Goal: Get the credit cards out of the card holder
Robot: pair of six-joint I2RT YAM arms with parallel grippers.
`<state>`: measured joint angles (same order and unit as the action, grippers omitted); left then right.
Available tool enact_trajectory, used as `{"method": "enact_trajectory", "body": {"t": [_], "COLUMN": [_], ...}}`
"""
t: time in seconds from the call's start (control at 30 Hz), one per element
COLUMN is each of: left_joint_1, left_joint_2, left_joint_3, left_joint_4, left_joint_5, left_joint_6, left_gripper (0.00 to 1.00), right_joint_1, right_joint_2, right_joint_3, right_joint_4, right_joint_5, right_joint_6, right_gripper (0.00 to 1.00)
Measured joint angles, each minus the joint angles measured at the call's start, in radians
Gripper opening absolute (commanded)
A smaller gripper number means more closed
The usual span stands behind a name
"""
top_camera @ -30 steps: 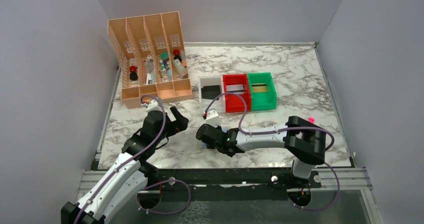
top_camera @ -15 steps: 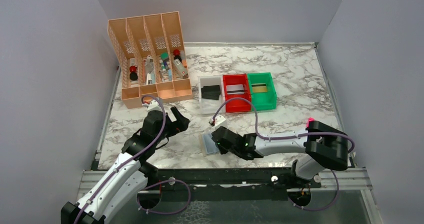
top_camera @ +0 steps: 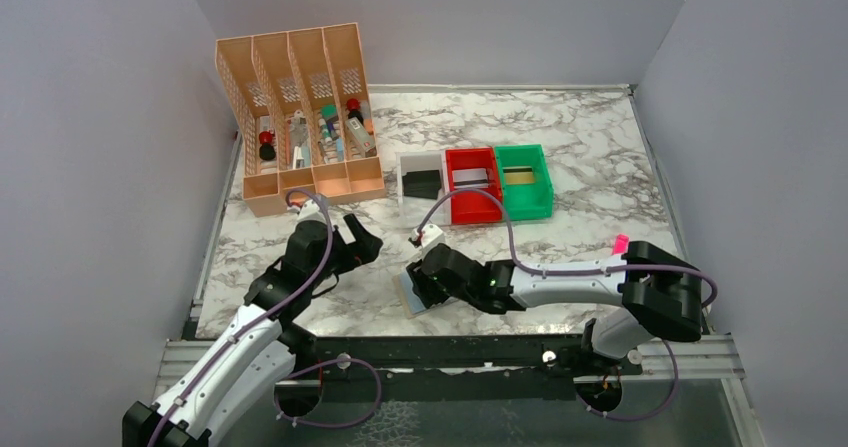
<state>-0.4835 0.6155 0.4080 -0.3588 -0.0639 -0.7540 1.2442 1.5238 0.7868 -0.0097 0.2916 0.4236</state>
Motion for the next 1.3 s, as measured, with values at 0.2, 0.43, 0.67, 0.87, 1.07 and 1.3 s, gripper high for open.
{"method": "enact_trajectory", "body": {"t": [0.2, 0.43, 0.67, 0.87, 1.07, 1.3], "left_joint_1": [0.0, 0.0, 0.0, 0.0, 0.0, 0.0], "left_joint_2": [-0.025, -0.026, -0.026, -0.023, -0.022, -0.022], "left_joint_3": [-0.008, -0.008, -0.008, -0.008, -0.008, -0.008], "left_joint_4": [0.001, 0.001, 0.001, 0.001, 0.001, 0.001], "left_joint_5": [-0.004, -0.008, -0.011, -0.013, -0.014, -0.015], "left_joint_6": [-0.001, 0.0, 0.0, 0.0, -0.001, -0.001], "left_gripper": [0.99, 0.99, 0.99, 0.99, 0.99, 0.99], "right_joint_1": [0.0, 0.01, 0.018, 0.029, 0.034, 0.055], "right_joint_2": [0.016, 0.082, 0.122, 0.138, 0.165, 0.2], "right_joint_3": [0.018, 0.031, 0.055, 0.078, 0.114, 0.155], "right_joint_4": [-0.012, -0.024, -0.046, -0.064, -0.101, -0.142], "right_joint_5": [-0.017, -0.018, -0.016, -0.009, 0.011, 0.106], "right_joint_6": [0.037, 0.067, 0.071, 0.075, 0.089, 0.144], "right_gripper": [0.55, 0.56, 0.63, 0.67, 0.66, 0.49]}}
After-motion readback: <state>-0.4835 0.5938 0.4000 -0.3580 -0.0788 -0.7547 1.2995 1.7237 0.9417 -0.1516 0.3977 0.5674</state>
